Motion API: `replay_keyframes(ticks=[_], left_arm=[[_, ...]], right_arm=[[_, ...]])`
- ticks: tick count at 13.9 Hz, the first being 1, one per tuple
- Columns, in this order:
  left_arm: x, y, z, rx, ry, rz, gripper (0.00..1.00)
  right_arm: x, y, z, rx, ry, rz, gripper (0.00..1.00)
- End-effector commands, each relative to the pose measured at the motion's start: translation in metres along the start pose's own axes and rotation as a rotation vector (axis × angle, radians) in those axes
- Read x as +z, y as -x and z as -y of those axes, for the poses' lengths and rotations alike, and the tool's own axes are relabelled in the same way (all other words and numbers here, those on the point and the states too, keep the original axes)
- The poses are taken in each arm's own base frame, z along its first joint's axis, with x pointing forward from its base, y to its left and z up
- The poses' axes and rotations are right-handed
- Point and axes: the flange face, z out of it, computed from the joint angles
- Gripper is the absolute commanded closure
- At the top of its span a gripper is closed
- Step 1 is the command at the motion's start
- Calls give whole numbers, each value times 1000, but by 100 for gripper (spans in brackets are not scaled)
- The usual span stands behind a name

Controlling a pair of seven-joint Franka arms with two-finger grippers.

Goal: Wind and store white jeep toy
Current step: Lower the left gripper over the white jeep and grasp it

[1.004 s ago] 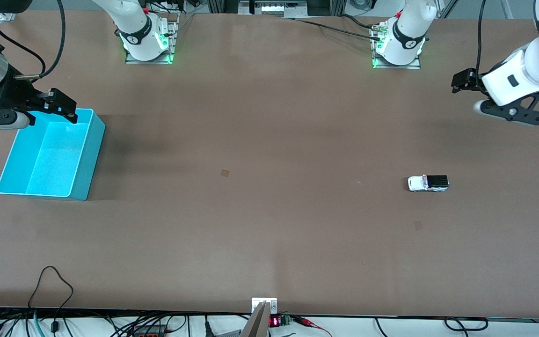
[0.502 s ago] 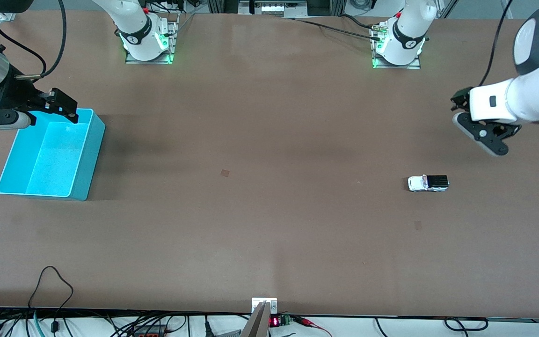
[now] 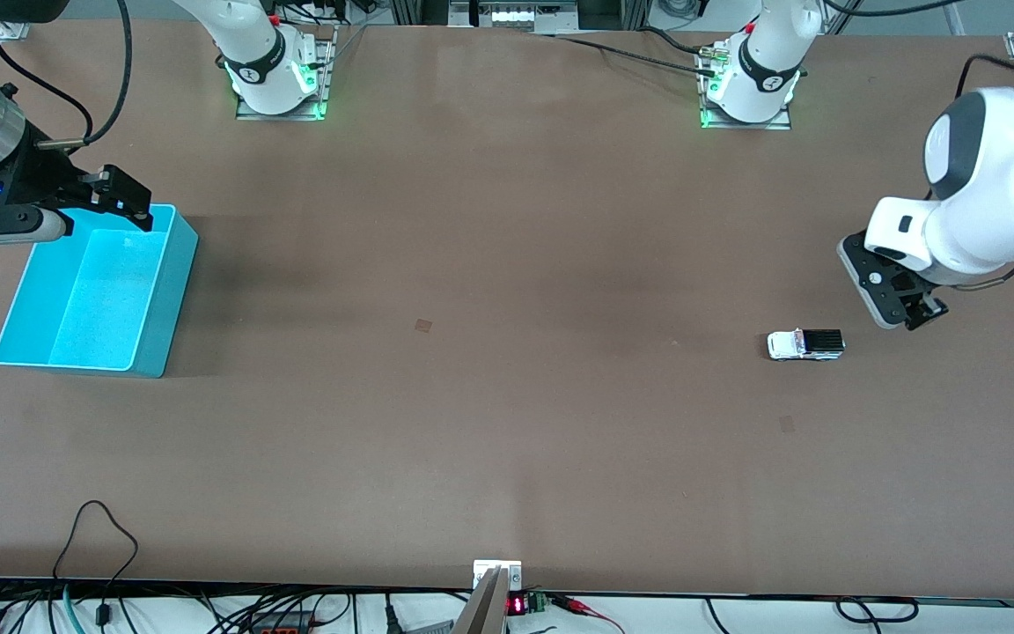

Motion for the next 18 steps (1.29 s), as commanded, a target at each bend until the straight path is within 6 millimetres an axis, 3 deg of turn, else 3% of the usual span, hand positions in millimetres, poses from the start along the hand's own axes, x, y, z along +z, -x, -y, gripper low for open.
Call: replay_keyframes(ticks=[1,3,10,15,18], left_arm=[[45,8,5,125,-21,-4,0],[80,1,11,190,7,-4,0],[161,-11,20,241,-40,-45,0],[185,-10,24,254,-60,-59,0],[198,-9,26,267,-70,-66,10]], right_arm=[[-3,7,1,12,13,-2,0],[-4,7,1,11,13,-3,0],[-4,7,1,12,13,-3,0],[-4,7,0,14,13,-3,0],[-4,7,0,14,13,-3,0]])
